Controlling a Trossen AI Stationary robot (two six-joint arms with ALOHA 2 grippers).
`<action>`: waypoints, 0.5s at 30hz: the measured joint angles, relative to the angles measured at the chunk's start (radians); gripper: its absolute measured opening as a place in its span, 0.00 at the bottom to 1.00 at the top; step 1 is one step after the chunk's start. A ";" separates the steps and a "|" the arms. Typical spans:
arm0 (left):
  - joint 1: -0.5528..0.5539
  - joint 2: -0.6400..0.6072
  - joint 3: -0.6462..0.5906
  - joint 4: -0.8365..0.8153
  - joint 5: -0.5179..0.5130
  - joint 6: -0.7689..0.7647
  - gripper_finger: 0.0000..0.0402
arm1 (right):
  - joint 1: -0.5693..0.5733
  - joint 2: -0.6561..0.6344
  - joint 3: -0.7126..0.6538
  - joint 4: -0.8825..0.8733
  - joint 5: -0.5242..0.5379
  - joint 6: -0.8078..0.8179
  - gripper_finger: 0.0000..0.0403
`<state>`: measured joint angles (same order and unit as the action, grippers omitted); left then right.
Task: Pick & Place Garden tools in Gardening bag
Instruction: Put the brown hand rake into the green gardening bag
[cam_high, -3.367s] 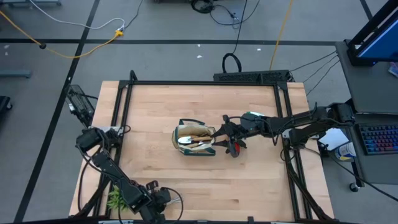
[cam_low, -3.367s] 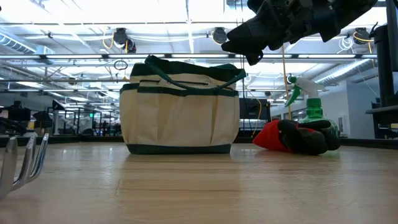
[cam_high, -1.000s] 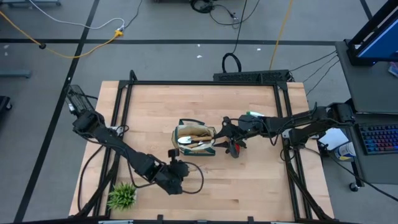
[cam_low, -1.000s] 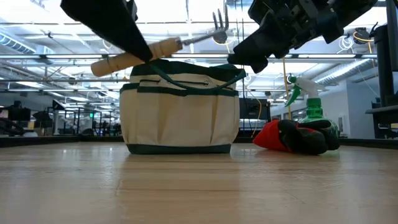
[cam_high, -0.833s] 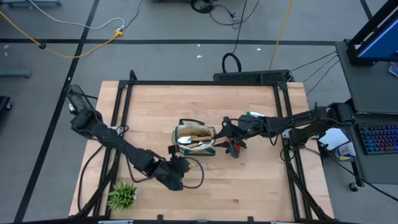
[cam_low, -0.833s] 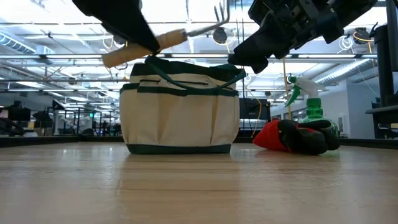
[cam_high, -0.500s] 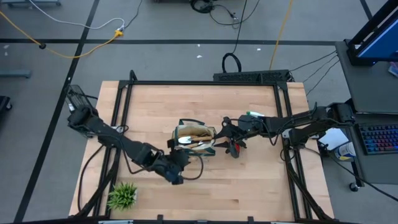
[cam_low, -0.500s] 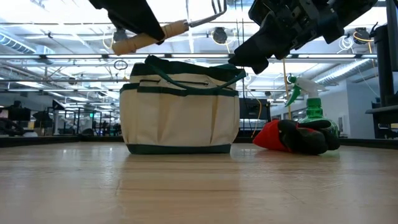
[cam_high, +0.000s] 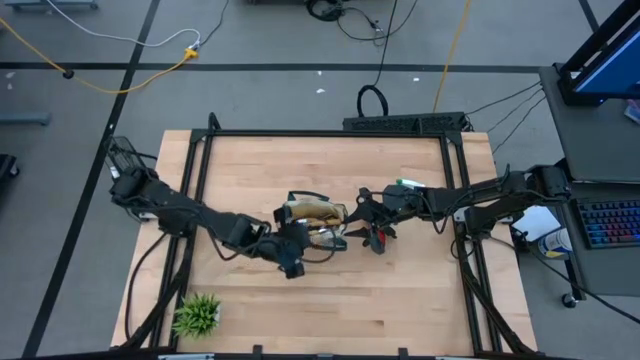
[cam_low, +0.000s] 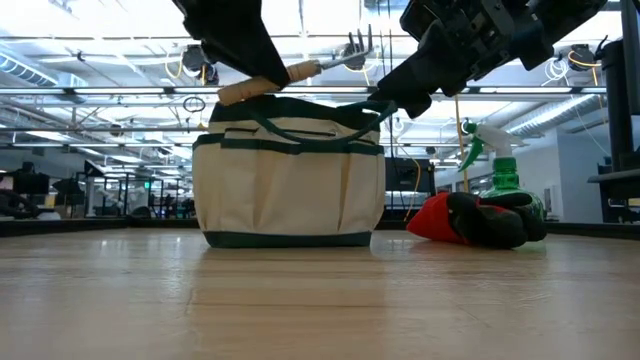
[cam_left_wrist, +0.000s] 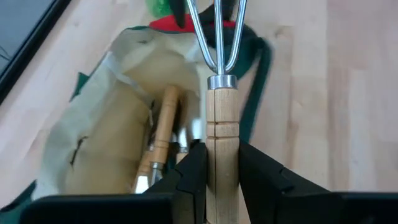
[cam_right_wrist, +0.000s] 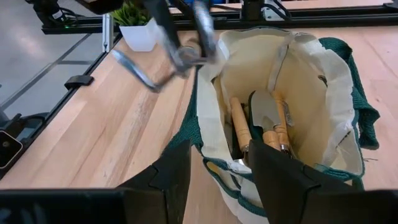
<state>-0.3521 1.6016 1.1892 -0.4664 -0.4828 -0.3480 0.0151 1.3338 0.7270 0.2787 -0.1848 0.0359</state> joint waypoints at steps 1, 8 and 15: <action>0.009 0.000 0.000 -0.001 0.000 0.008 0.20 | 0.000 0.000 0.000 0.000 0.000 -0.004 0.39; 0.062 0.000 0.000 0.001 0.040 0.030 0.20 | 0.000 0.000 0.000 0.000 0.000 -0.026 0.39; 0.084 0.000 0.000 0.080 0.082 0.054 0.20 | 0.000 0.000 0.000 0.000 0.000 -0.076 0.39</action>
<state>-0.2684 1.6016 1.1892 -0.3861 -0.4010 -0.2940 0.0150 1.3338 0.7269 0.2783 -0.1848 -0.0403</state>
